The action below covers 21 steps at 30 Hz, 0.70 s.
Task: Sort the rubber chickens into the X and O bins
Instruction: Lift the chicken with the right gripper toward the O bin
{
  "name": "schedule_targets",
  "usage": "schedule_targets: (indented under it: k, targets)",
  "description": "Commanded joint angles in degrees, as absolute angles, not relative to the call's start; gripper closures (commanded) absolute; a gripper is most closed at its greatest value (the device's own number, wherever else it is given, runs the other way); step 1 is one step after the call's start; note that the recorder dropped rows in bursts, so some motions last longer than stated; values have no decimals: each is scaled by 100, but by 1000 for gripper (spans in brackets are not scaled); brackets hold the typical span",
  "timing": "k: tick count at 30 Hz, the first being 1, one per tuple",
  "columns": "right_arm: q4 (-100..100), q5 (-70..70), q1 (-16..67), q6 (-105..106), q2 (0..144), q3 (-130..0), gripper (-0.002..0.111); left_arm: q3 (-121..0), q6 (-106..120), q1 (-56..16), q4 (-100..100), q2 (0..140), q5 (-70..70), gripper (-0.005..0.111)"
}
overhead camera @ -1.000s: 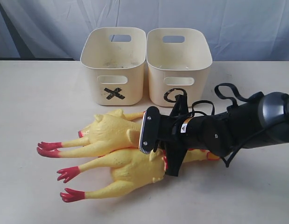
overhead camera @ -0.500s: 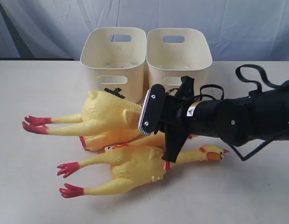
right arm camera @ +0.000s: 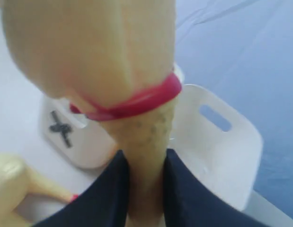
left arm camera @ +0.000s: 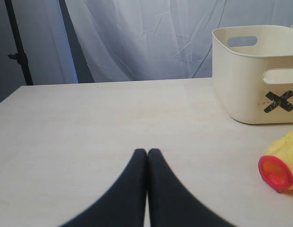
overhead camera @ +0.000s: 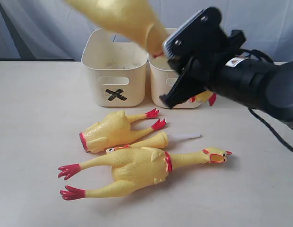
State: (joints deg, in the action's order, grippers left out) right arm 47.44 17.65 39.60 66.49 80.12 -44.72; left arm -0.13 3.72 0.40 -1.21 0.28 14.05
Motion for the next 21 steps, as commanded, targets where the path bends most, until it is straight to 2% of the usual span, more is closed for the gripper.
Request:
schedule_targets:
  k: [1, 9, 16, 21]
  targets:
    - [5901, 2929, 3937, 6661, 7862, -4569, 109, 0, 343, 47, -116, 0, 1327, 107]
    - [7666, 2654, 3553, 7884, 8109, -5330, 109, 0, 343, 47, -116, 0, 1327, 107]
    - [9844, 2536, 3205, 10331, 8574, -6126, 109, 0, 343, 47, -116, 0, 1327, 107]
    - [9995, 3103, 3205, 11360, 9000, -6588, 109, 0, 343, 47, -116, 0, 1327, 107]
